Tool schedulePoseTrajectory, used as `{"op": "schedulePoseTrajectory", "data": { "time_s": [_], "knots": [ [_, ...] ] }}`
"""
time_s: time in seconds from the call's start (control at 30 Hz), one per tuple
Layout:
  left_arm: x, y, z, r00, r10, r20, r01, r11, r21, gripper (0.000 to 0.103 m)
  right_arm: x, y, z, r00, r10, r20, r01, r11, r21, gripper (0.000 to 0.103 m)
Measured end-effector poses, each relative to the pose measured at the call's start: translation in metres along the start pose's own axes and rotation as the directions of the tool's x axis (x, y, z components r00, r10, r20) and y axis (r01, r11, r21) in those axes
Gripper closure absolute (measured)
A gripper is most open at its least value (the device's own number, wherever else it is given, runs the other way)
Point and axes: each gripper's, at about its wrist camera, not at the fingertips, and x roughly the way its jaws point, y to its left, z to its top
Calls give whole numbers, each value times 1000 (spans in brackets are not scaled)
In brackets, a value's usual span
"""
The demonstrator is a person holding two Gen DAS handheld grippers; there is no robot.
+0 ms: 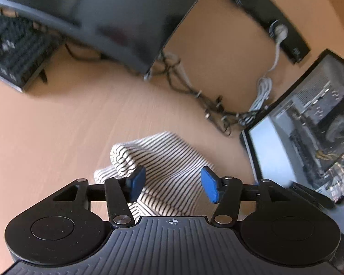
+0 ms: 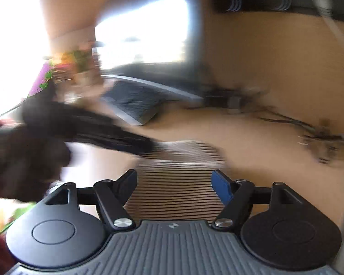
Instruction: Fold clothes
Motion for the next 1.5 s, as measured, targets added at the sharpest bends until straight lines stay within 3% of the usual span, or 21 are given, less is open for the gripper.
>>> {"op": "schedulePoseTrajectory", "data": {
  "time_s": [0.1,0.2,0.4,0.63,0.9,1.23,1.5],
  "knots": [
    [-21,-8,-1,998,63,30,-63,998,-3,31,10,-24,-3,998,-56,-15,57,997,58,31],
    [-26,-8,-8,995,97,7,-96,993,-66,22,21,-37,-11,997,-58,-47,63,992,108,29],
    [1,-8,-31,991,96,-94,-109,983,-148,21,56,-50,-21,994,-13,-107,30,987,158,27],
    [29,1,-44,976,133,-173,-160,976,-148,18,67,-49,-22,993,24,-118,-7,989,147,20],
    [44,21,-52,978,47,-203,-93,970,-225,19,75,-56,-29,989,48,-140,-20,982,190,15],
    [50,25,-55,981,-35,-192,-9,974,-227,31,85,-59,-39,973,147,-178,-92,955,283,10],
    [41,47,-49,987,-51,-154,8,964,-264,34,99,-39,-28,970,168,-177,-119,959,257,21]
  ]
}}
